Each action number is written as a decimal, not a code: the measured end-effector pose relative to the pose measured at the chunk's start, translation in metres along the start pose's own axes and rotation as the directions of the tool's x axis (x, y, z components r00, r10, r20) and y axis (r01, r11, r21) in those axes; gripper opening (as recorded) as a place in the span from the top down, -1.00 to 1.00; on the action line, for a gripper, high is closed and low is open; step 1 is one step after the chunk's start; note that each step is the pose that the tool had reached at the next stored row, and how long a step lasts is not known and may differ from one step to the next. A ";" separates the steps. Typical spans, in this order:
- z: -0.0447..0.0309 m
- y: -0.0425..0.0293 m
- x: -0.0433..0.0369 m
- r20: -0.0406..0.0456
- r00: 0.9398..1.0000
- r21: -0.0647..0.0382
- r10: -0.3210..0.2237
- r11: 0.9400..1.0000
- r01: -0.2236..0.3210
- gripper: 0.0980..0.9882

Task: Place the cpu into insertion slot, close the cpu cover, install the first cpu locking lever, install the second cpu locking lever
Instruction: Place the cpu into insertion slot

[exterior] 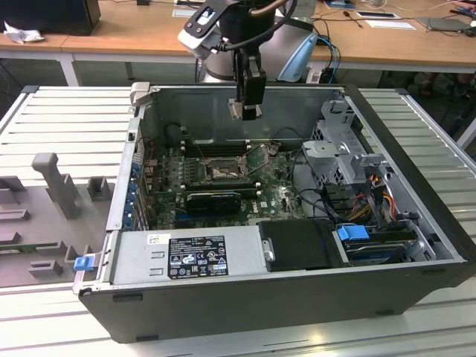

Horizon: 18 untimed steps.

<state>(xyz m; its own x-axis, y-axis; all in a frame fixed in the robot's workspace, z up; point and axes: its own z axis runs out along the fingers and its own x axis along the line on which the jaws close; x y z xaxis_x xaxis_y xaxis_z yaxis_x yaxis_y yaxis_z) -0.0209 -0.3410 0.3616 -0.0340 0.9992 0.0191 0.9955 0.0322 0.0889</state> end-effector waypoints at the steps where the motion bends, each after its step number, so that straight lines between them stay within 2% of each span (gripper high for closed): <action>1: 0.0001 0.0000 0.0000 0.002 1.000 0.000 0.017 1.000 -0.017 0.03; 5: 0.0002 0.0000 0.0000 0.005 0.998 -0.001 0.055 0.998 -0.055 0.03; 9: 0.0004 0.0000 0.0000 0.010 0.994 -0.003 0.110 0.994 -0.110 0.03; 18: 0.0009 -0.0001 0.0000 0.020 0.973 -0.007 0.231 0.973 -0.231 0.03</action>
<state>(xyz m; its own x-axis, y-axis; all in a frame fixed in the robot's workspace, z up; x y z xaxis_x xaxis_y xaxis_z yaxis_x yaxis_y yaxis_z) -0.0209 -0.3410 0.3608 0.1987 0.9799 0.0191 0.9758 -0.1996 0.0889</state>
